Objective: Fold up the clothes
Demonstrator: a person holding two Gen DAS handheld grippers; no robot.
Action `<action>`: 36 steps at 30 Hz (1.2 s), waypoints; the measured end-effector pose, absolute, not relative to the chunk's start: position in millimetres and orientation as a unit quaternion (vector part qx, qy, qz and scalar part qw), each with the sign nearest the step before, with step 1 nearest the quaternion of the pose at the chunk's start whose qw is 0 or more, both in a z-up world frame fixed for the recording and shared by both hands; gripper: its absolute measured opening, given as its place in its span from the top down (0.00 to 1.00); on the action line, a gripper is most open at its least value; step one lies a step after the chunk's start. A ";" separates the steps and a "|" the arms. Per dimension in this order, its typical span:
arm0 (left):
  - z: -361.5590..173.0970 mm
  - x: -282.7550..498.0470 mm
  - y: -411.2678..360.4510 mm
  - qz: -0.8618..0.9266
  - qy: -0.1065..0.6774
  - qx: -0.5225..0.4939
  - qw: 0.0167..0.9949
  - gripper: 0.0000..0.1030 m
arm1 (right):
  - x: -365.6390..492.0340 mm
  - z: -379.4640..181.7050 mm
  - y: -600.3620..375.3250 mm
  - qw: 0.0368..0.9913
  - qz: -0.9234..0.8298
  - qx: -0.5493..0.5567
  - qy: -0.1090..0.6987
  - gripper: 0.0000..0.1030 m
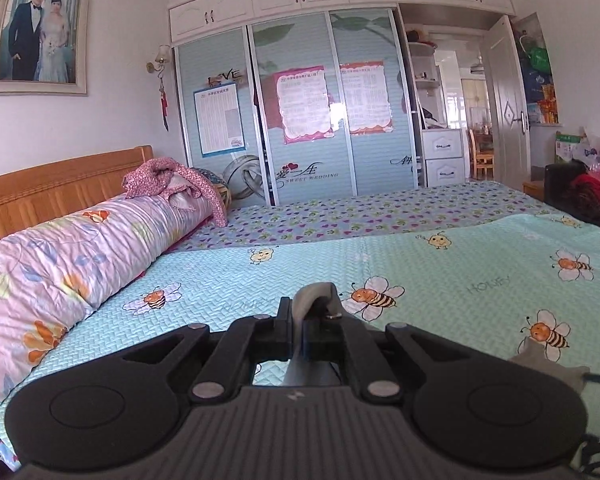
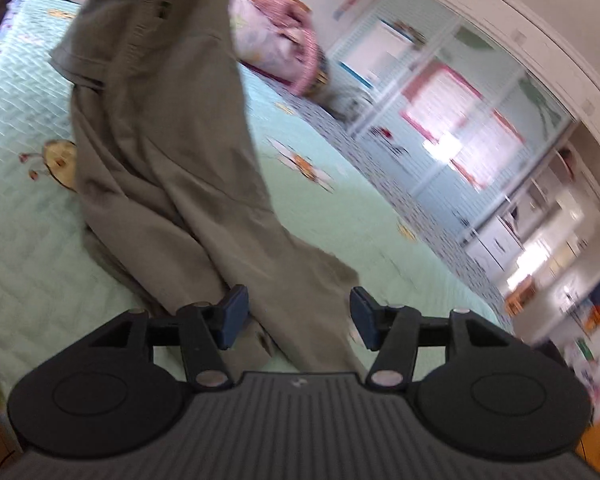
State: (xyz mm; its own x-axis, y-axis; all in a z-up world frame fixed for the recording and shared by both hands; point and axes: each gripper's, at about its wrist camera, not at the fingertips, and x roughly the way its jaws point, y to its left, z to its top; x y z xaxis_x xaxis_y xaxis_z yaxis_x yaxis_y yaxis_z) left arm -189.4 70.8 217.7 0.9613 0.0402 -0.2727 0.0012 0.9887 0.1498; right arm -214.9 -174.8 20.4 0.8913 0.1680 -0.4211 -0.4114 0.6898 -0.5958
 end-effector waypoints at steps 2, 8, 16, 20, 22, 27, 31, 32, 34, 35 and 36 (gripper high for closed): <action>219.5 -190.8 75.4 0.005 0.134 0.065 0.989 0.96 | -207.9 23.2 -155.9 0.898 0.188 -0.364 0.159 0.44; 228.4 -195.1 79.7 -0.018 0.114 0.043 0.992 0.96 | -186.5 17.0 -108.1 0.881 0.227 -0.385 0.154 0.44; 232.4 -196.3 89.0 -0.003 0.092 0.047 0.995 0.96 | -170.2 55.3 -100.9 0.916 0.199 -0.299 0.175 0.98; 251.3 -198.2 92.4 0.001 0.068 0.044 0.997 0.96 | -173.0 125.8 -132.4 0.957 0.147 -0.216 0.126 0.99; 273.1 -206.8 86.7 -0.015 0.038 0.047 0.998 0.96 | -175.1 168.6 -151.1 0.971 0.118 -0.188 0.089 0.99; 339.8 -238.2 62.8 -0.031 -0.059 0.094 0.993 0.96 | -200.2 280.9 -186.4 0.987 0.072 -0.138 -0.030 0.99; 399.2 -252.2 56.7 -0.033 -0.111 0.117 0.986 0.95 | -231.4 346.2 -196.2 0.986 0.055 -0.123 -0.101 0.99; 414.0 -255.4 56.0 -0.035 -0.122 0.121 0.984 0.95 | -237.9 360.7 -197.9 0.984 0.051 -0.120 -0.118 0.99; 443.9 -261.1 51.2 -0.026 -0.154 0.140 0.978 0.95 | -249.7 389.1 -200.9 0.981 0.043 -0.113 -0.150 0.99; 458.3 -261.2 49.1 -0.024 -0.162 0.145 0.976 0.95 | -254.2 403.0 -203.0 0.979 0.038 -0.110 -0.165 0.99; 469.0 -260.5 47.5 -0.024 -0.165 0.145 0.975 0.95 | -252.7 417.0 -209.6 0.978 0.034 -0.107 -0.175 0.99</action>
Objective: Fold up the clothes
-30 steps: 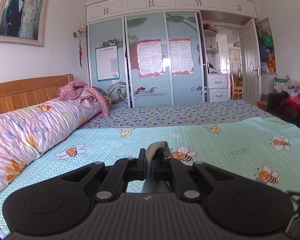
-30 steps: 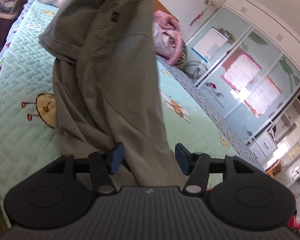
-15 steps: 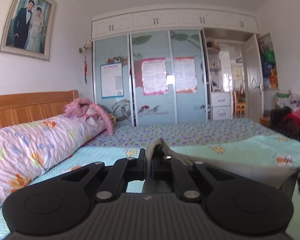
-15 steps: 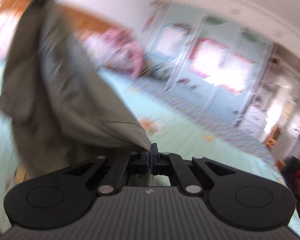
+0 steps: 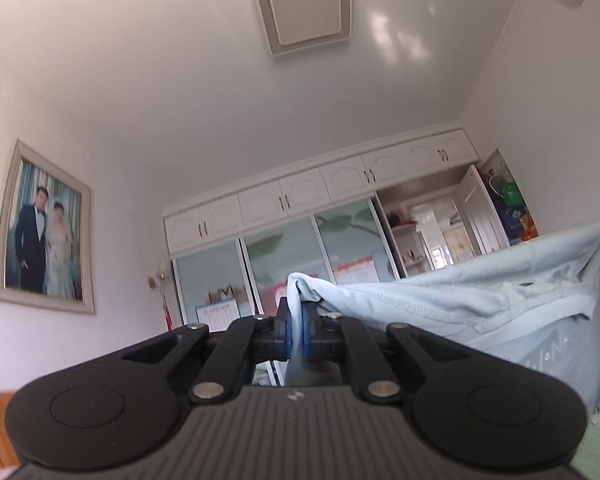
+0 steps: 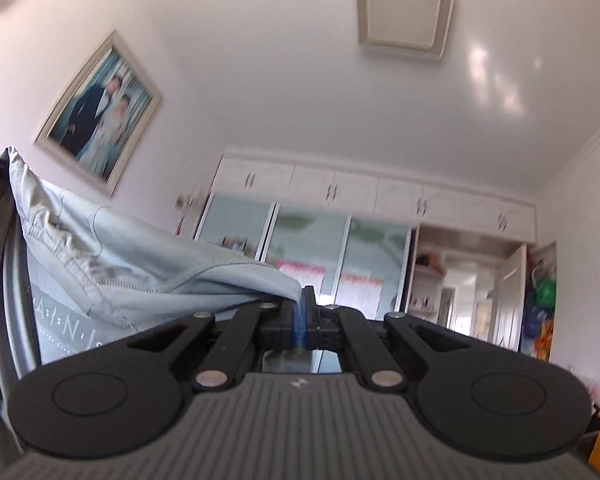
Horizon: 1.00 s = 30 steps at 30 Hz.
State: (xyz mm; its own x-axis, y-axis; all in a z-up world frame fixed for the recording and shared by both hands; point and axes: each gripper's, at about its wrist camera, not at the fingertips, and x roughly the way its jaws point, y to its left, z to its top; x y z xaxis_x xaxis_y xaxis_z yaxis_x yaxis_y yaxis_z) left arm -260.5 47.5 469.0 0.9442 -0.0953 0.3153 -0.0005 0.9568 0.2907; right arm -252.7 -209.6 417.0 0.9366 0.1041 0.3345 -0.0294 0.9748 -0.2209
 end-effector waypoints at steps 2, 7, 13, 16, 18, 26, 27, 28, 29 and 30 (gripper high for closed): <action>483.6 -258.4 43.5 -0.027 -0.167 0.147 0.975 0.95 | -252.8 439.7 -217.9 0.976 0.029 -0.098 -0.192 0.99; 483.3 -253.1 35.7 -0.032 -0.156 0.163 0.974 0.95 | -249.6 455.7 -234.4 0.977 0.031 -0.075 -0.198 0.98; 452.0 -251.4 40.6 -0.042 -0.128 0.170 0.976 0.94 | -245.3 424.7 -235.4 0.981 0.033 -0.079 -0.173 0.98; 422.8 -228.8 37.0 -0.061 -0.085 0.187 0.977 0.92 | -230.9 401.8 -232.6 0.987 0.036 -0.080 -0.138 0.98; 395.3 -198.1 29.8 -0.079 -0.042 0.195 0.977 0.92 | -208.1 379.5 -234.9 0.991 0.030 -0.078 -0.100 0.98; 216.1 -18.8 -28.9 -0.188 0.221 0.252 0.923 0.90 | -62.8 245.8 -259.8 0.990 -0.026 -0.059 0.123 0.98; 186.9 0.1 -35.4 -0.192 0.258 0.259 0.911 0.89 | -41.8 226.2 -266.7 0.986 -0.034 -0.044 0.160 0.98; 157.7 19.0 -41.8 -0.196 0.295 0.264 0.897 0.87 | -22.9 206.9 -274.9 0.978 -0.039 -0.030 0.201 0.98; 127.8 33.5 -46.6 -0.185 0.323 0.277 0.886 0.84 | -3.7 178.9 -282.3 0.967 -0.045 -0.013 0.250 0.97; 107.1 45.4 -47.7 -0.168 0.337 0.288 0.881 0.84 | 14.7 151.3 -289.5 0.954 -0.050 0.004 0.296 0.92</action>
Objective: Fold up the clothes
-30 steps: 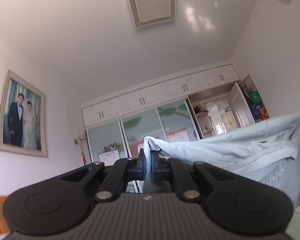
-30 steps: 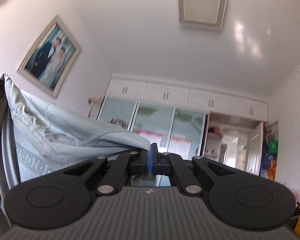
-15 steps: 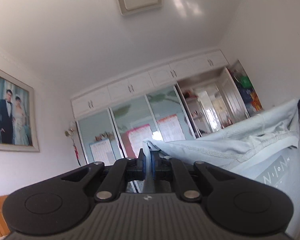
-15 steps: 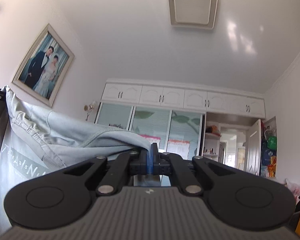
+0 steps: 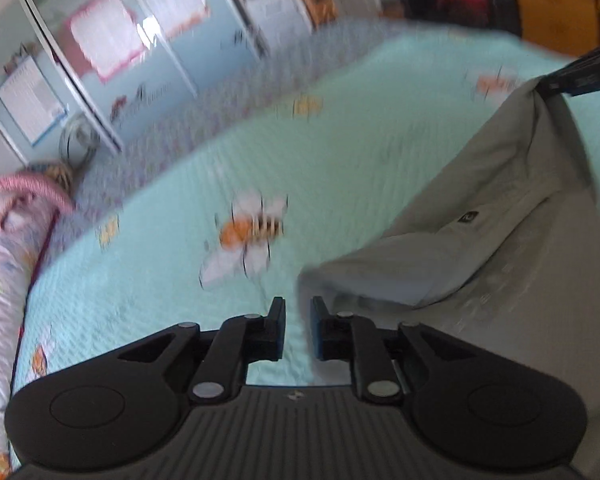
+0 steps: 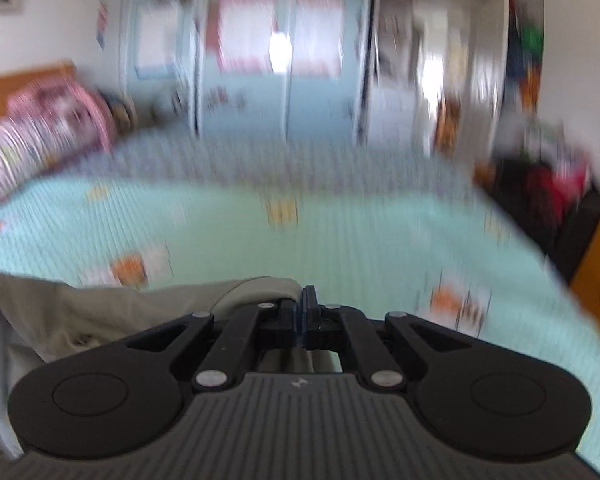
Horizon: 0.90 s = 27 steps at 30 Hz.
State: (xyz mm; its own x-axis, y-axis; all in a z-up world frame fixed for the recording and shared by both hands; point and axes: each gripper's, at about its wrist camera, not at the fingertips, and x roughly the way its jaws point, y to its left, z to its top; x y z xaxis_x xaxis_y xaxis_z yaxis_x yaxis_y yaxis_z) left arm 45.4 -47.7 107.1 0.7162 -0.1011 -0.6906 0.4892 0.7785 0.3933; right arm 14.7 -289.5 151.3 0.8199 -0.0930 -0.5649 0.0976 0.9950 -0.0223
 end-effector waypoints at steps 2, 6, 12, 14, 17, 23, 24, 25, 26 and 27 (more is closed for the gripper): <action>86.1 60.1 -44.3 -0.129 0.346 0.283 0.885 0.83 | 34.5 102.2 -298.8 0.928 -0.059 0.017 0.367 0.91; 94.6 74.0 -4.5 -0.121 0.342 0.191 0.912 0.55 | 28.5 48.6 -310.5 0.913 -0.076 0.031 0.400 0.83; 102.2 57.9 5.1 -0.156 0.309 0.136 0.928 0.54 | -7.7 70.2 -276.6 0.944 0.056 -0.077 0.316 0.83; 99.3 47.5 -9.0 -0.187 0.294 0.153 0.925 0.54 | -12.8 60.7 -249.6 0.931 0.090 -0.180 0.303 0.83; 90.2 35.0 -30.5 -0.221 0.273 0.208 0.913 0.54 | -10.6 40.4 -228.8 0.904 0.115 -0.275 0.308 0.83; 65.0 38.6 -62.5 -0.276 0.256 0.275 0.884 0.49 | -6.9 27.9 -222.3 0.890 0.139 -0.320 0.293 0.67; 61.8 41.8 -66.4 -0.288 0.260 0.276 0.879 0.49 | -6.5 29.1 -221.6 0.893 0.138 -0.320 0.287 0.66; 58.7 45.0 -70.3 -0.299 0.264 0.277 0.874 0.49 | -6.0 32.4 -221.6 0.897 0.143 -0.309 0.283 0.65; 55.7 45.5 -74.9 -0.307 0.263 0.287 0.868 0.49 | -5.3 35.7 -221.3 0.900 0.148 -0.300 0.280 0.62; 53.4 45.2 -78.7 -0.311 0.260 0.297 0.864 0.49 | -3.8 38.0 -219.4 0.903 0.153 -0.294 0.275 0.59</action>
